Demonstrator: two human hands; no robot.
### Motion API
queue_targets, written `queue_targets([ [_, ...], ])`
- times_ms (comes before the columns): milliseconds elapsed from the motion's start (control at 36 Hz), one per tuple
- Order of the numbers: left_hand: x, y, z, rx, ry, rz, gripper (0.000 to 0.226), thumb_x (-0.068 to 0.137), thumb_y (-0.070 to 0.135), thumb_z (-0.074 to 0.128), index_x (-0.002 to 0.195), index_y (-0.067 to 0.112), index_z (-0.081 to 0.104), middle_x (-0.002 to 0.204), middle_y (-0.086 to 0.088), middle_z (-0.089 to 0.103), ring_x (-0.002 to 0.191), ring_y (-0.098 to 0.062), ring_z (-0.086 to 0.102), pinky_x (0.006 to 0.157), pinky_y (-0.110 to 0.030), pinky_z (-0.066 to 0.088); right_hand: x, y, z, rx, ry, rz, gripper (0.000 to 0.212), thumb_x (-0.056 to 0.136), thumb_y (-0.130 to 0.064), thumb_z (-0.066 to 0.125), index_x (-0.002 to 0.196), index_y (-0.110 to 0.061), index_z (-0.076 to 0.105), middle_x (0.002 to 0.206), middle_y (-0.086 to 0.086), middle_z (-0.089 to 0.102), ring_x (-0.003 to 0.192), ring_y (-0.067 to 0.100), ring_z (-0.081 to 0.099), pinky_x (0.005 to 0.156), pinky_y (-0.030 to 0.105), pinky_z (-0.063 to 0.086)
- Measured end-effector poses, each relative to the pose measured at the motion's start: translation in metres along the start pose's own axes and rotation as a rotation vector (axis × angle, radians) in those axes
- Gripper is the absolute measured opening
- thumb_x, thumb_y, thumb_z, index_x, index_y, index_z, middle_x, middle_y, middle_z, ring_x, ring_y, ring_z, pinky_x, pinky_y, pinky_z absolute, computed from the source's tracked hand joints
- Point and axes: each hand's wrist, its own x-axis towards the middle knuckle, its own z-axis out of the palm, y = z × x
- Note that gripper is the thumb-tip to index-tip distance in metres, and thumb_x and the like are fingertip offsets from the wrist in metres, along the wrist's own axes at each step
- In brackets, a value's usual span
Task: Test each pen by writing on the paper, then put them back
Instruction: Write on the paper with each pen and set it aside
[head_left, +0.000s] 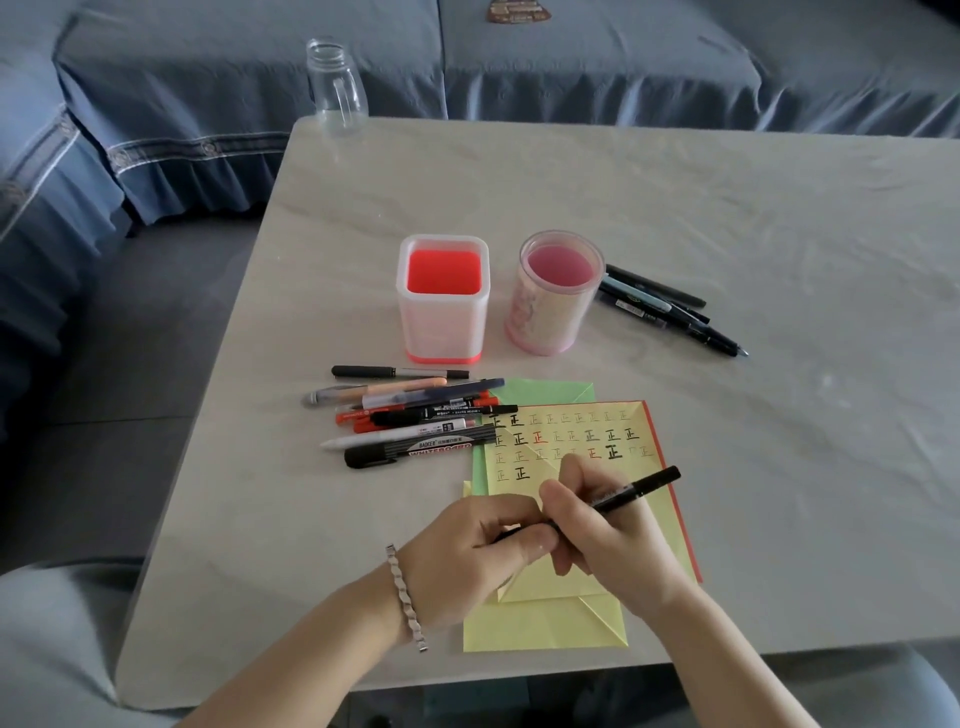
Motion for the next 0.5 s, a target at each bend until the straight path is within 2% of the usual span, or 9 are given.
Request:
queue_targets([
  [83, 0.001, 0.007, -0.002, 0.010, -0.041, -0.026, 0.023, 0.093, 0.021, 0.048, 0.077, 0.017, 0.064, 0.043, 0.016, 0.045, 0.037, 0.000, 0.036, 0.042, -0.008, 0.026, 0.000, 0.004, -0.001, -0.004, 0.018, 0.003, 0.031, 0.078, -0.020, 0.057, 0.049, -0.023, 0.045, 0.037, -0.001, 0.049, 0.032, 0.006, 0.039, 0.038, 0.011, 0.030],
  [139, 0.003, 0.008, -0.003, 0.066, -0.058, -0.045, 0.025, 0.096, 0.016, 0.048, 0.079, 0.007, 0.064, 0.048, 0.022, 0.055, 0.046, 0.007, 0.049, 0.049, -0.006, 0.034, -0.001, 0.009, 0.000, 0.030, 0.060, 0.013, 0.030, 0.078, -0.023, 0.058, 0.052, -0.018, 0.043, 0.039, -0.002, 0.048, 0.033, 0.007, 0.041, 0.037, 0.013, 0.030],
  [167, 0.005, 0.007, -0.004, 0.098, -0.048, -0.038, 0.026, 0.094, 0.024, 0.050, 0.078, 0.010, 0.065, 0.055, 0.020, 0.061, 0.054, 0.004, 0.055, 0.055, -0.012, 0.042, -0.002, 0.012, 0.001, 0.053, 0.078, 0.018, 0.030, 0.075, -0.029, 0.059, 0.053, -0.017, 0.043, 0.040, -0.002, 0.047, 0.034, 0.007, 0.043, 0.036, 0.014, 0.030],
  [222, 0.006, 0.001, -0.004, 0.145, -0.015, -0.038, 0.028, 0.085, 0.044, 0.051, 0.073, 0.024, 0.066, 0.069, 0.007, 0.068, 0.063, -0.017, 0.059, 0.067, -0.037, 0.050, -0.003, 0.017, 0.002, 0.088, 0.101, 0.026, 0.030, 0.071, -0.036, 0.058, 0.054, -0.017, 0.043, 0.042, -0.002, 0.046, 0.035, 0.007, 0.044, 0.036, 0.015, 0.030],
  [278, 0.006, -0.006, -0.005, 0.152, -0.005, -0.057, 0.028, 0.080, 0.051, 0.050, 0.072, 0.029, 0.066, 0.075, -0.001, 0.069, 0.069, -0.031, 0.059, 0.072, -0.044, 0.050, -0.005, 0.020, 0.001, 0.101, 0.088, 0.033, 0.030, 0.071, -0.036, 0.058, 0.055, -0.016, 0.043, 0.043, -0.002, 0.046, 0.035, 0.007, 0.044, 0.036, 0.015, 0.030],
  [333, 0.005, -0.011, -0.004, 0.142, -0.021, -0.074, 0.030, 0.079, 0.055, 0.051, 0.073, 0.030, 0.066, 0.080, -0.009, 0.069, 0.076, -0.034, 0.060, 0.076, -0.046, 0.049, -0.007, 0.022, 0.001, 0.091, 0.062, 0.036, 0.030, 0.071, -0.035, 0.058, 0.055, -0.015, 0.043, 0.043, -0.001, 0.048, 0.035, 0.007, 0.045, 0.037, 0.015, 0.031],
  [417, 0.005, -0.015, -0.005, 0.243, 0.035, -0.092, 0.042, 0.078, 0.066, 0.052, 0.069, 0.027, 0.064, 0.062, -0.001, 0.061, 0.053, -0.012, 0.051, 0.057, -0.029, 0.045, -0.006, 0.021, 0.002, 0.092, 0.109, 0.031, 0.028, 0.070, -0.033, 0.058, 0.054, -0.016, 0.044, 0.042, -0.001, 0.047, 0.035, 0.008, 0.044, 0.036, 0.016, 0.030],
  [472, 0.003, -0.017, -0.014, 0.452, 0.125, -0.110, 0.064, 0.069, 0.081, 0.035, 0.067, 0.022, 0.060, 0.052, 0.008, 0.049, 0.043, -0.004, 0.042, 0.048, -0.015, 0.034, -0.003, 0.022, -0.004, 0.130, 0.276, 0.012, 0.028, 0.070, -0.029, 0.059, 0.052, -0.015, 0.044, 0.041, -0.001, 0.044, 0.034, 0.010, 0.038, 0.036, 0.018, 0.027],
  [500, 0.002, -0.018, -0.020, 0.554, 0.175, -0.091, 0.074, 0.064, 0.088, 0.026, 0.065, 0.021, 0.057, 0.050, 0.008, 0.046, 0.042, -0.005, 0.041, 0.047, -0.015, 0.033, -0.002, 0.022, -0.010, 0.154, 0.380, 0.000, 0.029, 0.074, -0.024, 0.059, 0.051, -0.016, 0.043, 0.040, -0.002, 0.043, 0.035, 0.011, 0.036, 0.038, 0.019, 0.025],
])
